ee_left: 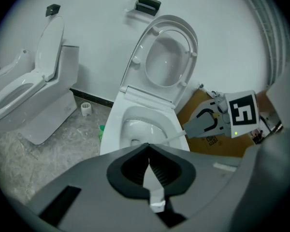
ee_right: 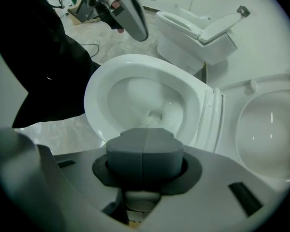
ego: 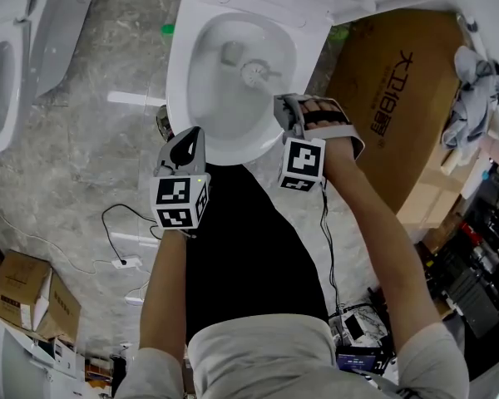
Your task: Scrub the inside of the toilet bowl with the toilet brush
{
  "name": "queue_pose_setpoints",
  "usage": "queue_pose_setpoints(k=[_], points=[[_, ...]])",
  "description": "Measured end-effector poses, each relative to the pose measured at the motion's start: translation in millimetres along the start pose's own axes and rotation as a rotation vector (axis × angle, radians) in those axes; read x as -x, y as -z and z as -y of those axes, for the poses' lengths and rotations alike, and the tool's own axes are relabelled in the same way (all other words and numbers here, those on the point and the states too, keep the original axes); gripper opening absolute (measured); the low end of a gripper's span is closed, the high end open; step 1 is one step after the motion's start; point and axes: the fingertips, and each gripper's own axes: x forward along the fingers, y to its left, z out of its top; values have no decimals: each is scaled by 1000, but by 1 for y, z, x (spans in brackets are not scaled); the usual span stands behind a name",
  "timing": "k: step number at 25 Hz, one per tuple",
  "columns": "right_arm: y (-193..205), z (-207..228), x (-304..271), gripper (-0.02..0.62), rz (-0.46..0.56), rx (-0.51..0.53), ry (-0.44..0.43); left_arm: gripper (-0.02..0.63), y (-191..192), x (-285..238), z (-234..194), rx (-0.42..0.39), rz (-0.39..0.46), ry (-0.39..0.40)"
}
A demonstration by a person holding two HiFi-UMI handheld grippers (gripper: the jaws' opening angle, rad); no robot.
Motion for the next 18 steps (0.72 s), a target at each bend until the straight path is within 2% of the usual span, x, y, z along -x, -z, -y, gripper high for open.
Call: queue_pose_setpoints(k=[3,8,18], points=[[-6,-7,1,147,4,28,-2,9,1,1,-1,7,-2,-3],[-23,-24,7,147,32,33,-54,9,6,4,-6,8,-4,-4],[-73,-37,29,147,164,-127,-168,9,10,5,-18,15,-14,-10]])
